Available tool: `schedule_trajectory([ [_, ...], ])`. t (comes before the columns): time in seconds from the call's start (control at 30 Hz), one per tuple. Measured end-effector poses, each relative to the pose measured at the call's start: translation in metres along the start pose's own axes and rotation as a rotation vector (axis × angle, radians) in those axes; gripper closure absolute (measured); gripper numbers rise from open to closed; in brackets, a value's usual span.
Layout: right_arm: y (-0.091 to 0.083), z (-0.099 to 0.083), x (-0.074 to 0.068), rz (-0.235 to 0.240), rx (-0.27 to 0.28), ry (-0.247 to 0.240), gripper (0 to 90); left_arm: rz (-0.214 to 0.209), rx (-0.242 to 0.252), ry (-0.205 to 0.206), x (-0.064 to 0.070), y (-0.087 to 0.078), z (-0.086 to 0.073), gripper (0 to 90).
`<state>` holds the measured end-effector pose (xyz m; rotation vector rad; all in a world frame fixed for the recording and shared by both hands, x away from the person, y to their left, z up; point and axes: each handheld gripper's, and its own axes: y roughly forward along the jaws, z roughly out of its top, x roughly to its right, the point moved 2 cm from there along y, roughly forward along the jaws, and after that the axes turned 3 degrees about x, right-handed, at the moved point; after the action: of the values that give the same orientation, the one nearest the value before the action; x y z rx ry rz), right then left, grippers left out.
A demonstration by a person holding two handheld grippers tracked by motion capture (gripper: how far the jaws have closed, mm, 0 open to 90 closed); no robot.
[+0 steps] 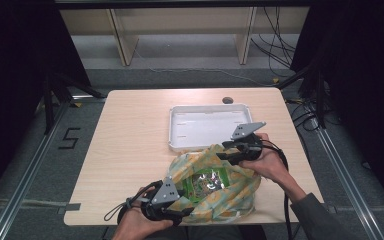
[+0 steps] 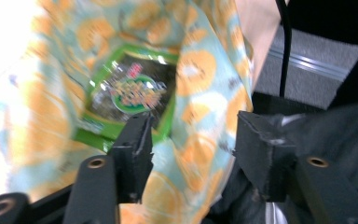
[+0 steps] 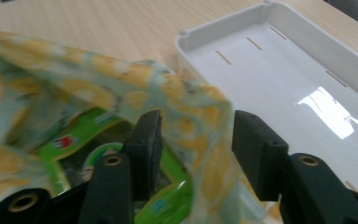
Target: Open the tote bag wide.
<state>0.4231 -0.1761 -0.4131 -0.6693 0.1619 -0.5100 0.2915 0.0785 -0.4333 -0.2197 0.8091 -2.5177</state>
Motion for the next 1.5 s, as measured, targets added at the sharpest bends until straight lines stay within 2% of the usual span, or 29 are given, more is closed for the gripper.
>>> schedule_trajectory([
  [0.03,-0.005,-0.002,-0.005,0.011,0.009,0.006,52.0,0.000,0.000,0.000,0.000,0.000,0.000,43.7],
  [0.07,-0.010,-0.004,-0.009,0.032,0.013,0.004,51.7,0.028,-0.001,-0.006,-0.006,-0.003,0.006,43.6],
  [0.1,-0.013,-0.005,-0.013,0.037,0.026,0.006,51.1,0.028,-0.001,-0.006,-0.006,-0.003,0.006,43.0],
  [0.13,-0.017,-0.008,-0.016,0.047,0.030,-0.005,50.7,0.055,0.016,-0.026,-0.012,-0.004,0.011,42.1],
  [0.23,-0.022,-0.012,-0.021,0.068,0.039,-0.022,50.2,0.085,0.018,-0.021,-0.020,-0.005,0.016,40.9],
  [0.27,-0.025,-0.018,-0.029,0.100,0.042,-0.010,49.8,0.117,0.004,-0.021,-0.030,-0.005,0.021,40.4],
  [0.3,-0.025,-0.020,-0.032,0.106,0.036,-0.010,49.7,0.117,0.004,-0.021,-0.030,-0.005,0.021,39.9],
  [0.37,-0.023,-0.026,-0.038,0.126,0.026,-0.011,49.3,0.166,-0.023,-0.029,-0.045,0.000,0.024,39.0],
  [0.4,-0.022,-0.028,-0.039,0.137,0.015,-0.031,49.3,0.173,-0.035,-0.009,-0.051,0.001,0.025,38.0],
  [0.47,-0.020,-0.032,-0.044,0.153,0.006,-0.032,49.3,0.183,-0.041,-0.027,-0.057,0.007,0.026,37.4],
  [0.6,-0.015,-0.040,-0.052,0.197,-0.027,-0.043,49.3,0.182,-0.074,-0.030,-0.066,0.018,0.028,35.5],
  [0.7,-0.009,-0.046,-0.055,0.218,-0.052,-0.061,49.3,0.156,-0.090,-0.046,-0.069,0.029,0.030,35.6],
  [0.77,-0.005,-0.050,-0.058,0.241,-0.082,-0.051,49.4,0.123,-0.103,-0.053,-0.071,0.037,0.031,37.0],
  [0.83,-0.002,-0.051,-0.058,0.250,-0.093,-0.062,49.3,0.109,-0.101,-0.063,-0.071,0.041,0.031,40.5],
  [0.87,0.004,-0.055,-0.060,0.270,-0.120,-0.069,49.5,0.104,-0.112,-0.058,-0.072,0.045,0.032,44.8],
  [0.93,0.007,-0.058,-0.061,0.280,-0.146,-0.065,51.9,0.096,-0.148,-0.025,-0.075,0.053,0.034,54.2],
  [0.97,0.008,-0.060,-0.063,0.288,-0.169,-0.056,54.9,0.100,-0.155,-0.004,-0.078,0.056,0.033,62.8],
  [1.07,0.010,-0.065,-0.063,0.321,-0.203,-0.064,71.2,0.111,-0.175,-0.011,-0.090,0.063,0.027,78.8],
  [1.1,0.011,-0.066,-0.063,0.336,-0.211,-0.090,77.1,0.122,-0.181,-0.013,-0.095,0.064,0.024,82.9],
  [1.2,0.011,-0.071,-0.068,0.371,-0.260,-0.128,87.7,0.154,-0.200,-0.026,-0.109,0.067,0.016,87.5],
  [1.23,0.011,-0.071,-0.068,0.371,-0.260,-0.128,87.7,0.154,-0.200,-0.026,-0.109,0.067,0.016,88.3],
  [1.27,0.013,-0.074,-0.071,0.380,-0.288,-0.169,90.0,0.169,-0.215,-0.039,-0.118,0.068,0.012,88.7],
  [1.3,0.012,-0.077,-0.077,0.382,-0.320,-0.144,90.0,0.180,-0.218,-0.040,-0.123,0.069,0.009,88.9],
  [1.33,0.014,-0.078,-0.079,0.398,-0.318,-0.181,90.0,0.186,-0.225,-0.053,-0.126,0.070,0.007,89.0],
  [1.37,0.014,-0.080,-0.082,0.401,-0.330,-0.187,90.0,0.192,-0.229,-0.046,-0.131,0.072,0.004,89.0],
  [1.4,0.015,-0.083,-0.086,0.406,-0.344,-0.186,90.0,0.202,-0.227,-0.072,-0.133,0.074,0.001,89.0],
  [1.43,0.014,-0.085,-0.091,0.401,-0.370,-0.152,90.0,0.197,-0.240,-0.080,-0.136,0.075,-0.001,89.0],
  [1.47,0.016,-0.086,-0.090,0.414,-0.358,-0.201,90.0,0.204,-0.224,-0.061,-0.139,0.079,-0.003,89.0],
  [1.5,0.013,-0.088,-0.096,0.399,-0.401,-0.136,90.0,0.199,-0.236,-0.049,-0.142,0.082,-0.006,89.0],
])
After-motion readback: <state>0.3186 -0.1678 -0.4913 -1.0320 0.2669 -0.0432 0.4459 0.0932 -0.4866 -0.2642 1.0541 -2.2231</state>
